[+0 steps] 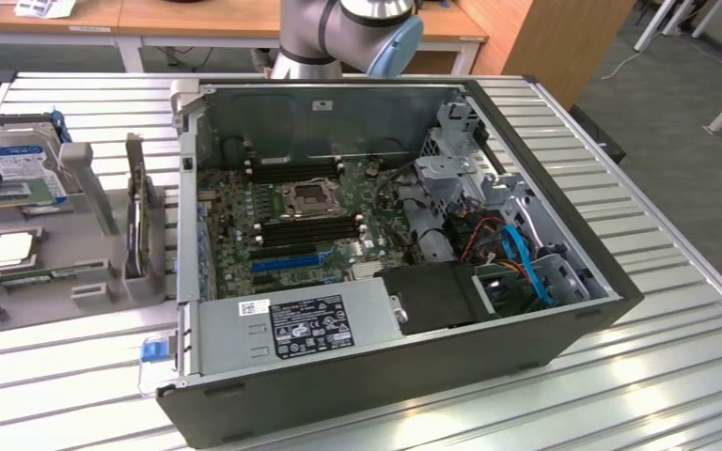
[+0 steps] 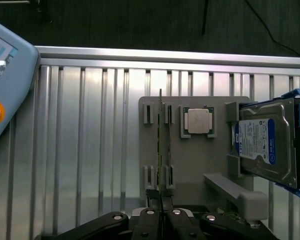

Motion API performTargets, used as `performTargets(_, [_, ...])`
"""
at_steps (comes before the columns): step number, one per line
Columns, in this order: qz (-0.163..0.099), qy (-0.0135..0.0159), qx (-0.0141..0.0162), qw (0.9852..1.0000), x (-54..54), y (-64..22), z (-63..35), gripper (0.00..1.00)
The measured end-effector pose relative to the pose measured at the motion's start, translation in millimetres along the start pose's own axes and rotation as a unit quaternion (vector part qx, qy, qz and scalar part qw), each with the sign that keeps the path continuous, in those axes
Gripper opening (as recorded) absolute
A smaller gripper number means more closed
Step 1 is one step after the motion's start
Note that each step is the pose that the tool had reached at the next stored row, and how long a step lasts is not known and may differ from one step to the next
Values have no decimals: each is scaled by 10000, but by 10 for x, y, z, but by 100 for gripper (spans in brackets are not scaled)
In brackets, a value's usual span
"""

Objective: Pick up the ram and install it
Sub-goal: 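Pick up the ram and move it above insertion slot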

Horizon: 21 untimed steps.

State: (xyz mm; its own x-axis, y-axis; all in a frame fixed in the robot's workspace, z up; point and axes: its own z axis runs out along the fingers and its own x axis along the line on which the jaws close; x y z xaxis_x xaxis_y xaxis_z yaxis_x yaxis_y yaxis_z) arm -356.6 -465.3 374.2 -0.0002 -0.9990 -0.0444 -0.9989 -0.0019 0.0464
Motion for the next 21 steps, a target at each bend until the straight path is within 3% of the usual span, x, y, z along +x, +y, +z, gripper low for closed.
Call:
performTargets(11, [0,0,0,10000,-5,4,-122,12])
performTargets(21, [0,0,1,10000,-8,6,-174,12])
